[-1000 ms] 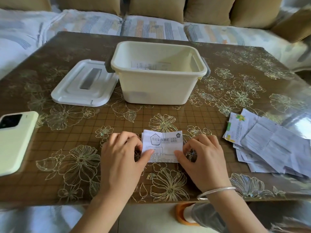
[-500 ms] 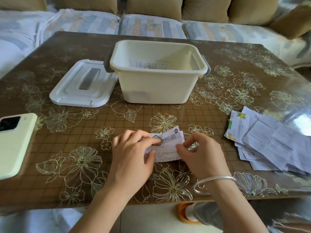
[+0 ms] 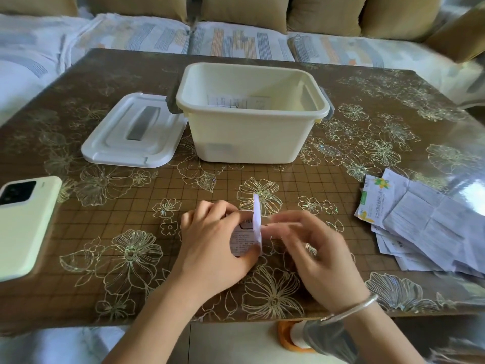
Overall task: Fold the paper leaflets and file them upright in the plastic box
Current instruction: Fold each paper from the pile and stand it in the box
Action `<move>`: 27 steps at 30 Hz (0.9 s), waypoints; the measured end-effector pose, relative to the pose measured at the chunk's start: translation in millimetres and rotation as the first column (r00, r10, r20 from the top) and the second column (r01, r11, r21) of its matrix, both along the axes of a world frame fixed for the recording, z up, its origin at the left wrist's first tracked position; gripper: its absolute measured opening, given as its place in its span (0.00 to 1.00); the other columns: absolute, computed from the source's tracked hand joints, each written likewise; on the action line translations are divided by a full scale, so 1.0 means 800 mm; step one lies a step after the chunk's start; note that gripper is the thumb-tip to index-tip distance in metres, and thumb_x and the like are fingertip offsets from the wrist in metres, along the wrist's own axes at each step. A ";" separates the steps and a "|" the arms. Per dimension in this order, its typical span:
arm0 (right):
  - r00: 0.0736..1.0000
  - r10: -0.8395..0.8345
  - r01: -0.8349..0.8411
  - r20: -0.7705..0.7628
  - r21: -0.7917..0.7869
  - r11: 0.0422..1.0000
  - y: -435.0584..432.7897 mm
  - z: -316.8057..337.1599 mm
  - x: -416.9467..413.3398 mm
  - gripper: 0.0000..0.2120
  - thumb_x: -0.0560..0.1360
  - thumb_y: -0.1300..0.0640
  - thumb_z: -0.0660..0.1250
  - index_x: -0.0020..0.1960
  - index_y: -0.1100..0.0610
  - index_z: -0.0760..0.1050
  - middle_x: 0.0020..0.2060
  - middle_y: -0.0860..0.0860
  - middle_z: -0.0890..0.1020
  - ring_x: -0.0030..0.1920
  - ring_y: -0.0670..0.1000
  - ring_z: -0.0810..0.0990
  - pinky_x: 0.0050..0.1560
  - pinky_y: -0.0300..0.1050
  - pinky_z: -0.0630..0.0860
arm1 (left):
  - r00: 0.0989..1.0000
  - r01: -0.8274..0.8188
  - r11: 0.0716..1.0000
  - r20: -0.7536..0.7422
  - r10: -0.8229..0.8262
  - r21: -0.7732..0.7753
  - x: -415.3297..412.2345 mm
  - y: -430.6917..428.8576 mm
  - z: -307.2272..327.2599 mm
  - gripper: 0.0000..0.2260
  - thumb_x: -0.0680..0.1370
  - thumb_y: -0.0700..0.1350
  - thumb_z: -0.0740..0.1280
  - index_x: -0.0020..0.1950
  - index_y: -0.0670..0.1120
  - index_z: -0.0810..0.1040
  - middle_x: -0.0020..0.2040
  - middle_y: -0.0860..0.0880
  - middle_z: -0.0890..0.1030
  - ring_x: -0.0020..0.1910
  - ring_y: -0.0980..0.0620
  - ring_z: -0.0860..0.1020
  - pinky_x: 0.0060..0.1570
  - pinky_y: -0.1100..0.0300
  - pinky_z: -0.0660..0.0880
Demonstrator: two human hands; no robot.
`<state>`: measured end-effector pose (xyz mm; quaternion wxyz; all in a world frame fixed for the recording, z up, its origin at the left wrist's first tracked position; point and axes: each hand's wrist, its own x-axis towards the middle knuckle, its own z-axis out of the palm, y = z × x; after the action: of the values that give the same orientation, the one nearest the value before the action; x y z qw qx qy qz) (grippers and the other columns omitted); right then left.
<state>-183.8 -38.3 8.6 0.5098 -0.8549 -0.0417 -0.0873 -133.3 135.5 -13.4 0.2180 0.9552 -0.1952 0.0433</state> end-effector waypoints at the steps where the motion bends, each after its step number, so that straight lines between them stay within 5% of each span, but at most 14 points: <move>1: 0.998 0.038 -0.032 0.059 -0.101 0.994 0.002 -0.005 -0.001 0.08 0.80 0.55 0.61 0.54 0.51 0.78 0.46 0.40 0.84 0.46 0.45 0.83 0.45 0.49 0.79 | 1.000 0.004 1.000 -0.012 -0.004 0.021 0.001 0.001 -0.001 0.26 0.65 0.69 0.55 0.54 0.57 0.78 0.55 0.61 0.72 0.58 0.55 0.65 0.48 0.58 0.53; 5: 0.983 0.081 -0.020 0.165 -0.341 0.940 0.004 -0.026 0.001 0.14 0.77 0.52 0.58 0.56 0.48 0.80 0.57 0.44 0.79 0.60 0.41 0.75 0.56 0.45 0.76 | 0.999 0.010 1.000 -0.039 -0.010 -0.013 0.002 0.008 -0.004 0.30 0.64 0.69 0.56 0.60 0.56 0.73 0.56 0.61 0.72 0.59 0.55 0.66 0.50 0.58 0.56; 10: 0.973 0.136 -0.034 0.185 -0.472 0.881 0.002 -0.033 0.000 0.15 0.75 0.55 0.59 0.58 0.45 0.78 0.59 0.46 0.79 0.64 0.43 0.73 0.61 0.44 0.71 | 0.992 0.053 0.993 -0.112 -0.065 -0.107 0.001 0.024 -0.001 0.45 0.61 0.73 0.58 0.76 0.58 0.59 0.65 0.63 0.68 0.65 0.59 0.62 0.60 0.60 0.55; 14: 0.967 0.169 -0.051 0.189 -0.510 0.859 0.001 -0.032 0.001 0.17 0.74 0.57 0.58 0.59 0.46 0.77 0.58 0.46 0.79 0.65 0.44 0.72 0.62 0.38 0.65 | 0.979 0.052 0.957 -0.173 -0.105 -0.286 -0.002 0.034 0.004 0.42 0.66 0.73 0.62 0.76 0.58 0.58 0.69 0.65 0.62 0.62 0.72 0.63 0.66 0.60 0.59; 17: 0.963 0.183 -0.053 0.199 -0.526 0.849 -0.001 -0.031 0.002 0.16 0.74 0.60 0.60 0.58 0.47 0.78 0.57 0.46 0.80 0.64 0.43 0.72 0.61 0.38 0.66 | 0.994 0.032 0.931 -0.088 -0.069 -0.365 0.002 0.038 0.001 0.32 0.69 0.63 0.66 0.72 0.55 0.67 0.71 0.60 0.62 0.59 0.63 0.72 0.60 0.63 0.68; 20: 0.968 0.176 -0.066 0.178 -0.497 0.865 -0.001 -0.030 0.005 0.16 0.72 0.61 0.65 0.56 0.47 0.79 0.55 0.44 0.80 0.63 0.41 0.72 0.59 0.43 0.70 | 0.999 0.042 0.938 -0.015 -0.051 -0.345 0.003 0.042 -0.005 0.18 0.68 0.55 0.71 0.57 0.55 0.78 0.71 0.58 0.64 0.60 0.61 0.71 0.60 0.60 0.70; 23: 0.985 0.135 -0.083 0.102 -0.402 0.912 0.000 -0.023 0.014 0.13 0.73 0.59 0.66 0.54 0.45 0.79 0.52 0.42 0.79 0.56 0.40 0.75 0.56 0.41 0.74 | 0.998 0.043 0.964 0.045 -0.032 -0.264 0.000 0.046 -0.010 0.11 0.68 0.57 0.71 0.49 0.58 0.81 0.69 0.57 0.68 0.62 0.57 0.69 0.64 0.48 0.69; 27: 0.999 0.012 0.003 0.045 -0.335 0.942 0.011 -0.014 0.040 0.15 0.72 0.58 0.71 0.56 0.48 0.75 0.46 0.41 0.78 0.43 0.41 0.76 0.46 0.39 0.76 | 0.998 0.027 0.981 0.063 -0.015 -0.193 -0.001 0.047 -0.007 0.13 0.68 0.59 0.70 0.50 0.58 0.82 0.67 0.56 0.71 0.61 0.55 0.69 0.62 0.48 0.68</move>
<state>-152.1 -29.6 -2.5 0.3561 -0.9267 -0.0696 -0.0975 -134.3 173.3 -19.0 0.3043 0.9255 -0.2069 0.0892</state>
